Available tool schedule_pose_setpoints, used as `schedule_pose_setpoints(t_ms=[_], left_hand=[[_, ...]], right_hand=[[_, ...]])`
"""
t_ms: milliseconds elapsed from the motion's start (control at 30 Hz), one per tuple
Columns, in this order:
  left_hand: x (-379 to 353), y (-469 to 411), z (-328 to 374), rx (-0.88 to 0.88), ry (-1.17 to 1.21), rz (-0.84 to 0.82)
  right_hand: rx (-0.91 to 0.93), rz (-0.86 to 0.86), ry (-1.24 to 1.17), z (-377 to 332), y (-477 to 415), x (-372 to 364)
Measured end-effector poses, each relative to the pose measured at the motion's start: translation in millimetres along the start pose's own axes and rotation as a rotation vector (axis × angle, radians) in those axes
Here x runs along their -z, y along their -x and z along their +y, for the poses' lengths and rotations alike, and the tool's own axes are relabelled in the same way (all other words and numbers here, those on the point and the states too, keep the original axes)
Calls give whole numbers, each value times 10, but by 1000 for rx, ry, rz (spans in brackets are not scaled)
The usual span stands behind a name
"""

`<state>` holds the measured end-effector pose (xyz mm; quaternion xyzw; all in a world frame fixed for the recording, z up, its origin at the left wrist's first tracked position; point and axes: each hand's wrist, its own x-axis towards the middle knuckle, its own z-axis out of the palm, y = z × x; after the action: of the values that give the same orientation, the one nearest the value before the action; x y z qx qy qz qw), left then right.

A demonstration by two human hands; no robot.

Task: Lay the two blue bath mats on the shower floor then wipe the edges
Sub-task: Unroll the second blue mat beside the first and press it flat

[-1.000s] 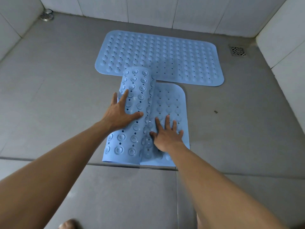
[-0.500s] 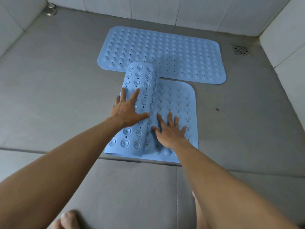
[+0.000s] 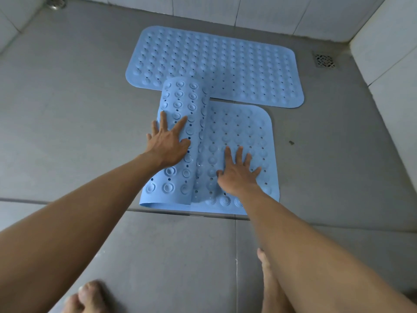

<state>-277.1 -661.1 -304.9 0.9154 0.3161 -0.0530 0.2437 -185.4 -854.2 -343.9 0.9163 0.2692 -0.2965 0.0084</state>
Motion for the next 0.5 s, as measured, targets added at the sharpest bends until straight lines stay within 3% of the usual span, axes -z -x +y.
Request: schedule_pose_setpoints(t_ms=[133,367,500], left_hand=[[-23,27,-50,-10,-55,41],[-9,-10,2,46,31,17],[-9,-19,67,-9,6,15]], right_hand=[[67,-11,-51,-184,-72,-41],[43,-32,-7,2,-96,-71],[-32,-40,-35,178,-77,7]])
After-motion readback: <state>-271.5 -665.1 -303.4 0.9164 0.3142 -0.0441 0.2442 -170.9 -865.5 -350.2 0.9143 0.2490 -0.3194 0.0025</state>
